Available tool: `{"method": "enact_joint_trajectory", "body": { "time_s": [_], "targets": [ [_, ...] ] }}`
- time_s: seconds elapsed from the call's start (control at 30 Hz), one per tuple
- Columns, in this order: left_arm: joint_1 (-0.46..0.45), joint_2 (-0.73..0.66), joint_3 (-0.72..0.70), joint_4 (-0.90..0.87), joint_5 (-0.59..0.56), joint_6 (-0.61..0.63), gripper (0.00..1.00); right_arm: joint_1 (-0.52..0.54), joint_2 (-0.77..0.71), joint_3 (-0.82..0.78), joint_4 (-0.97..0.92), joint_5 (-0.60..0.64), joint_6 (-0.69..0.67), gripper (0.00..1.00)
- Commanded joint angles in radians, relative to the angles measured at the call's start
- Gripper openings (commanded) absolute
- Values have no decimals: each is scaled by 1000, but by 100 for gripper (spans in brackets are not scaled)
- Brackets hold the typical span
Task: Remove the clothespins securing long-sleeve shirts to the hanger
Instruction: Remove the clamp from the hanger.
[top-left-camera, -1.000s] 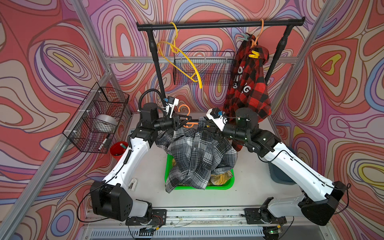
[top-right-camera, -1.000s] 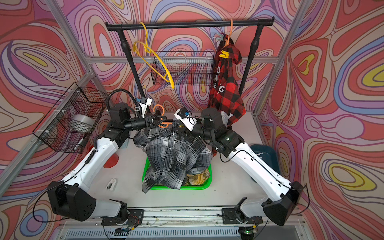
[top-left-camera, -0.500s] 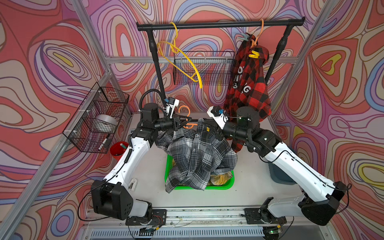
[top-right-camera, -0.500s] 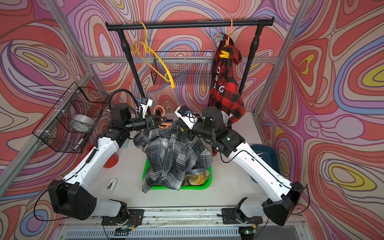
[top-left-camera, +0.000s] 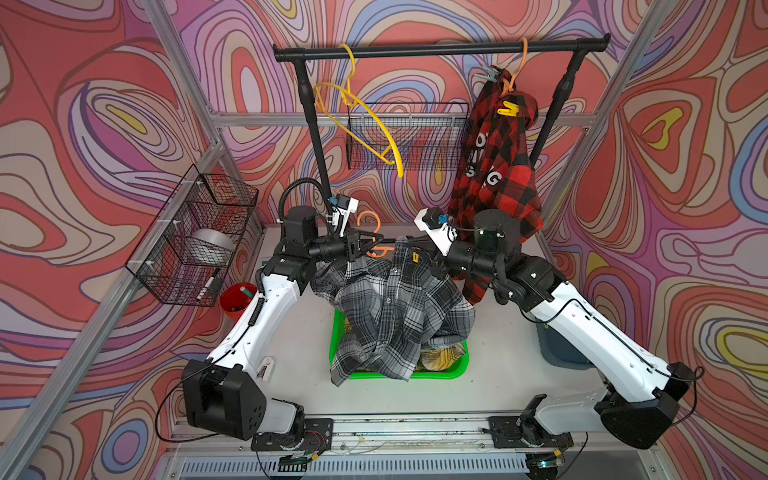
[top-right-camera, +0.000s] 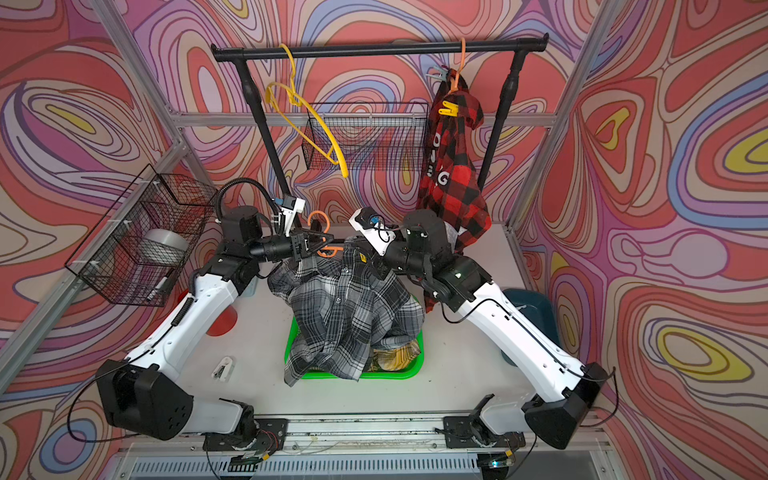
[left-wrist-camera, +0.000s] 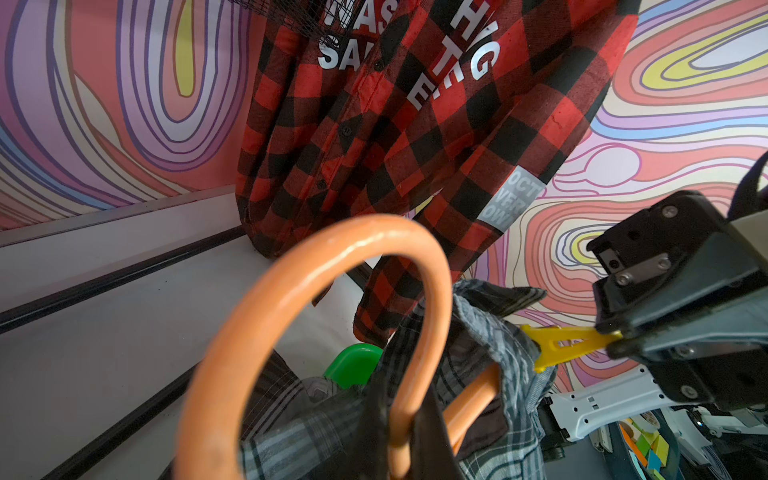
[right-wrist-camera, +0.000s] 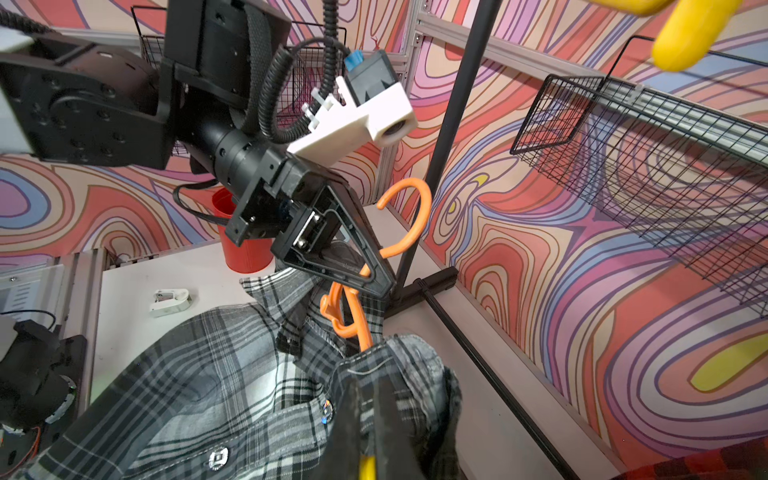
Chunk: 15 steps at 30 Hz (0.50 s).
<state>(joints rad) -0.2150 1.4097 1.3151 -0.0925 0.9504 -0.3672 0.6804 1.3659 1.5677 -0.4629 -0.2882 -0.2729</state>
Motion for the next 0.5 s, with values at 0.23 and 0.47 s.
{"method": "enact_joint_trajectory", "body": {
  "time_s": [0.23,0.47],
  "targets": [
    [8,8,14,32,-7,16,0,8,-23,165,-82,87,110,0],
    [13,3,10,44,-4,18,0,7,-170,8,-295,381,293,0]
  ]
}}
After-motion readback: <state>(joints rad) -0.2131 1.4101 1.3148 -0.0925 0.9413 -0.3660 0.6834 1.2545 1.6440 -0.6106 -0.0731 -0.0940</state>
